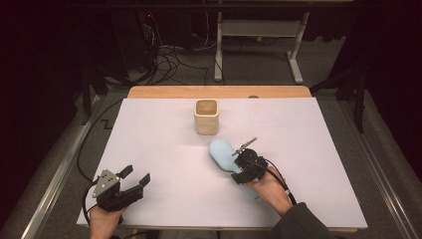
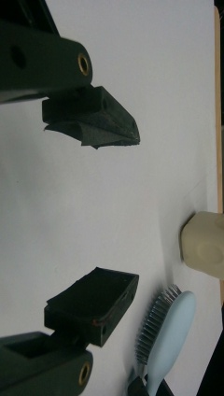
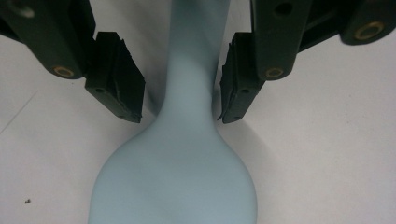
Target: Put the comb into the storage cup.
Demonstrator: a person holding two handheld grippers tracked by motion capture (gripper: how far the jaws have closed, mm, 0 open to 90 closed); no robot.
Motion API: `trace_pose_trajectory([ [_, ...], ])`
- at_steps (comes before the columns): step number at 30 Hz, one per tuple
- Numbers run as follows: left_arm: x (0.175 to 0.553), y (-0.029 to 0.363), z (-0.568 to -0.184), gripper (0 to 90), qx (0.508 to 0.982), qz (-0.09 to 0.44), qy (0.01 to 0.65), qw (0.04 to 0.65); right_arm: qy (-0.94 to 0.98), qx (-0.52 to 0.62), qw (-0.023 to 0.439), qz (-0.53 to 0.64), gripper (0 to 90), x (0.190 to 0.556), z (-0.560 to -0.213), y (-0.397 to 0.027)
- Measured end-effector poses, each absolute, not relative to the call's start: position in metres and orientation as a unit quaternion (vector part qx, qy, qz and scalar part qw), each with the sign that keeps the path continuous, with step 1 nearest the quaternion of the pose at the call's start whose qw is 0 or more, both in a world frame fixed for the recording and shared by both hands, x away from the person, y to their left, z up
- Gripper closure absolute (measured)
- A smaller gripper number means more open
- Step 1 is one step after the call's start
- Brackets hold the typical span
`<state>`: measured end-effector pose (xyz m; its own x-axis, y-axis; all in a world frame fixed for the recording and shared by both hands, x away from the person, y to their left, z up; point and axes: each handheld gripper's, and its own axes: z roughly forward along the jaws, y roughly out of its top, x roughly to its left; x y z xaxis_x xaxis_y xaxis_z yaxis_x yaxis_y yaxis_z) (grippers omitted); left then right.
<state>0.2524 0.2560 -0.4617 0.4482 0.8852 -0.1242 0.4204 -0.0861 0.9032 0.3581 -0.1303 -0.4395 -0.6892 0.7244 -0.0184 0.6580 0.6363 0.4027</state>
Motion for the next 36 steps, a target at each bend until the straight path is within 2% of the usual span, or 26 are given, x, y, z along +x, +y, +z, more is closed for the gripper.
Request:
trace_pose_trajectory([
  [7, 0.2524, 0.2561, -0.4617, 28.8, 0.697, 0.238, 0.468, 0.487, 0.906, 0.374, 0.092, 0.174, 54.2, 0.3613, -0.4412, -0.1251],
  [19, 0.2524, 0.2560, -0.4617, 28.8, 0.697, 0.238, 0.468, 0.488, 0.912, 0.364, 0.085, 0.168, 69.1, 0.3617, -0.4399, -0.1228],
  [36, 0.2524, 0.2562, -0.4617, 28.7, 0.698, 0.236, 0.468, 0.488, 0.924, 0.334, 0.098, 0.160, 70.4, 0.3595, -0.4388, -0.1209],
])
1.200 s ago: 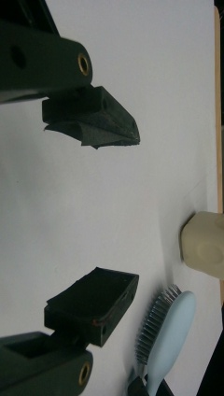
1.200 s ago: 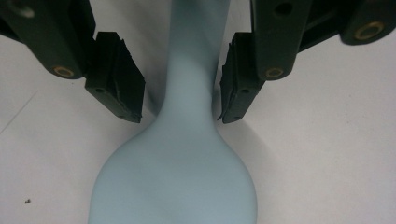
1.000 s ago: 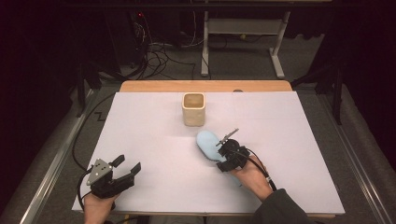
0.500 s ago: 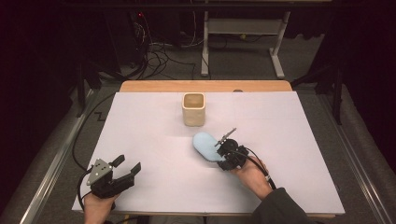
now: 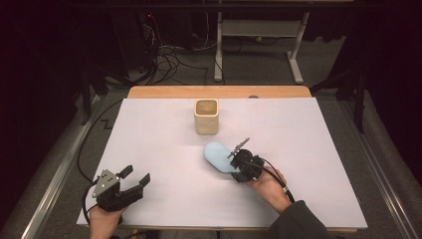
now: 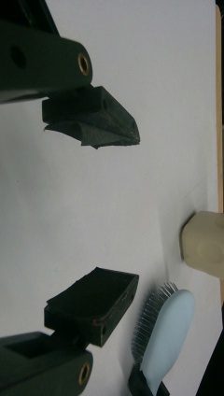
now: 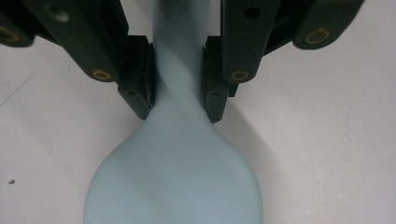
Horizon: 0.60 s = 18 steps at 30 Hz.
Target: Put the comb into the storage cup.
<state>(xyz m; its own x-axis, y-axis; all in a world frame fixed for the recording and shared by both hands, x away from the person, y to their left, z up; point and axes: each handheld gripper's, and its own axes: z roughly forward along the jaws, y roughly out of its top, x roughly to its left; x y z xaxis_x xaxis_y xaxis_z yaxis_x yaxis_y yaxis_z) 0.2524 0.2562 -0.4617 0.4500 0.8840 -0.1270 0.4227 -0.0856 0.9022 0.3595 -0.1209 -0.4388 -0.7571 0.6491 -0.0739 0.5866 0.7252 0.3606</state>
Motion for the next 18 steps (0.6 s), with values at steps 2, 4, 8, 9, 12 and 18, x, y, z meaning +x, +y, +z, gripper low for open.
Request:
trace_pose_trajectory([
  [2, 0.252, 0.256, -0.462, 28.7, 0.698, 0.236, 0.468, 0.488, 0.925, 0.330, 0.098, 0.161, 70.4, 0.358, -0.439, -0.121],
  [4, 0.252, 0.256, -0.462, 28.7, 0.698, 0.236, 0.468, 0.488, 0.927, 0.323, 0.099, 0.164, 70.5, 0.357, -0.439, -0.121],
  [8, 0.252, 0.256, -0.462, 28.7, 0.699, 0.236, 0.467, 0.488, 0.929, 0.312, 0.102, 0.171, 70.5, 0.354, -0.438, -0.121],
  [9, 0.252, 0.256, -0.462, 28.7, 0.699, 0.236, 0.466, 0.488, 0.929, 0.311, 0.102, 0.173, 70.5, 0.353, -0.437, -0.121],
  [12, 0.253, 0.256, -0.462, 28.7, 0.701, 0.234, 0.466, 0.488, 0.928, 0.306, 0.105, 0.184, 70.5, 0.350, -0.434, -0.122],
  [18, 0.253, 0.256, -0.462, 28.7, 0.700, 0.233, 0.466, 0.488, 0.924, 0.306, 0.108, 0.204, 70.5, 0.344, -0.428, -0.129],
])
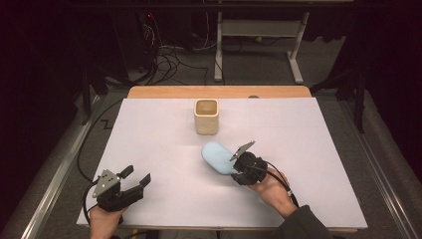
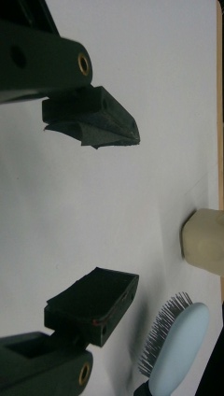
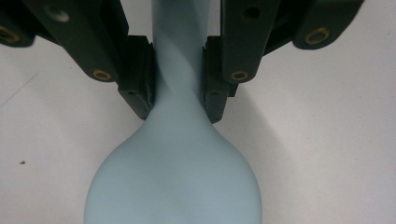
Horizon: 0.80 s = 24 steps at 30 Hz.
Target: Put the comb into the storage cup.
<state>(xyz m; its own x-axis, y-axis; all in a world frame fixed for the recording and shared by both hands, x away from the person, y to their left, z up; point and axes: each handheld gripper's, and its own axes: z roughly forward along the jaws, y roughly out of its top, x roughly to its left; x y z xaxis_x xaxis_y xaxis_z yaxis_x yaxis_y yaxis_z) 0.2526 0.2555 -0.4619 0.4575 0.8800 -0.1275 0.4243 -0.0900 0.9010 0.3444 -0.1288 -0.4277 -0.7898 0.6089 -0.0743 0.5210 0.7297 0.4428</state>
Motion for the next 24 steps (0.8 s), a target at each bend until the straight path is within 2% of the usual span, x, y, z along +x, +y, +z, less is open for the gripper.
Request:
trace_pose_trajectory([
  [24, 0.251, 0.241, -0.457, 28.5, 0.713, 0.231, 0.447, 0.489, 0.889, 0.319, 0.123, 0.305, 70.4, 0.315, -0.408, -0.173],
])
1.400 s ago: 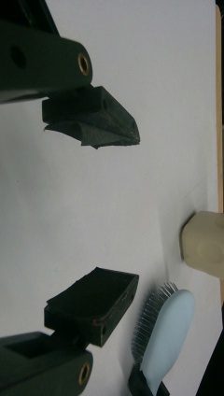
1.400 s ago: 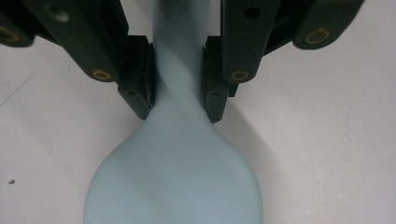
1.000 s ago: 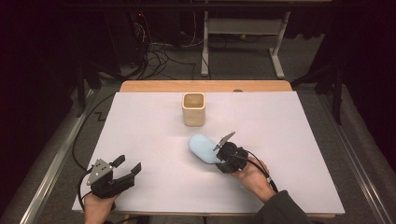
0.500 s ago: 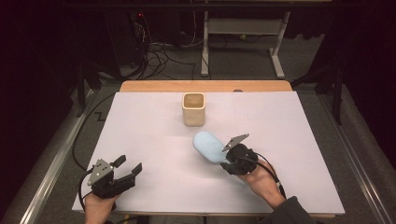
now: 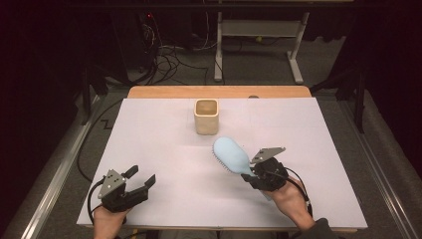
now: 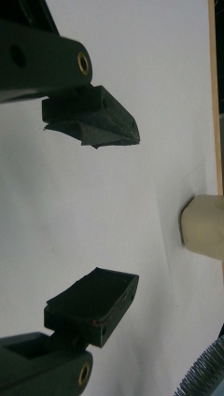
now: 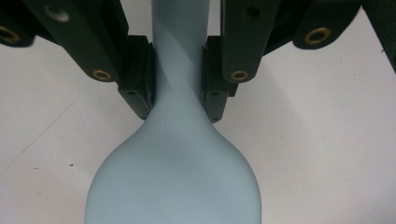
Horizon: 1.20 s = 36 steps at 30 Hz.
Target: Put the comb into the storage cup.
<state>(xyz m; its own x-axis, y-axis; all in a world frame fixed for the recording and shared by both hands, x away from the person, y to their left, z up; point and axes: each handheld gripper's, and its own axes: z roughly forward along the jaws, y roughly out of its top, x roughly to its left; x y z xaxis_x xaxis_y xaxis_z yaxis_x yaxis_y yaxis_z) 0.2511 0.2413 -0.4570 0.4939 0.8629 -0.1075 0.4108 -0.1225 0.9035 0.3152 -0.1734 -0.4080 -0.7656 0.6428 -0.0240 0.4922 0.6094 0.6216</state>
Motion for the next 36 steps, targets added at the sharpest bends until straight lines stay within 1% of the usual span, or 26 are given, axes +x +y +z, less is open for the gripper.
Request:
trace_pose_trajectory([
  [11, 0.252, 0.233, -0.448, 28.9, 0.713, 0.222, 0.440, 0.499, 0.873, 0.310, 0.134, 0.353, 70.3, 0.299, -0.401, -0.187],
  [18, 0.256, 0.228, -0.442, 27.4, 0.709, 0.193, 0.440, 0.516, 0.867, 0.305, 0.135, 0.371, 70.4, 0.291, -0.404, -0.191],
  [26, 0.261, 0.213, -0.437, 26.3, 0.721, 0.190, 0.421, 0.516, 0.861, 0.307, 0.140, 0.380, 70.3, 0.287, -0.406, -0.192],
  [36, 0.269, 0.190, -0.433, 27.1, 0.734, 0.174, 0.392, 0.527, 0.863, 0.304, 0.133, 0.381, 70.3, 0.287, -0.411, -0.190],
])
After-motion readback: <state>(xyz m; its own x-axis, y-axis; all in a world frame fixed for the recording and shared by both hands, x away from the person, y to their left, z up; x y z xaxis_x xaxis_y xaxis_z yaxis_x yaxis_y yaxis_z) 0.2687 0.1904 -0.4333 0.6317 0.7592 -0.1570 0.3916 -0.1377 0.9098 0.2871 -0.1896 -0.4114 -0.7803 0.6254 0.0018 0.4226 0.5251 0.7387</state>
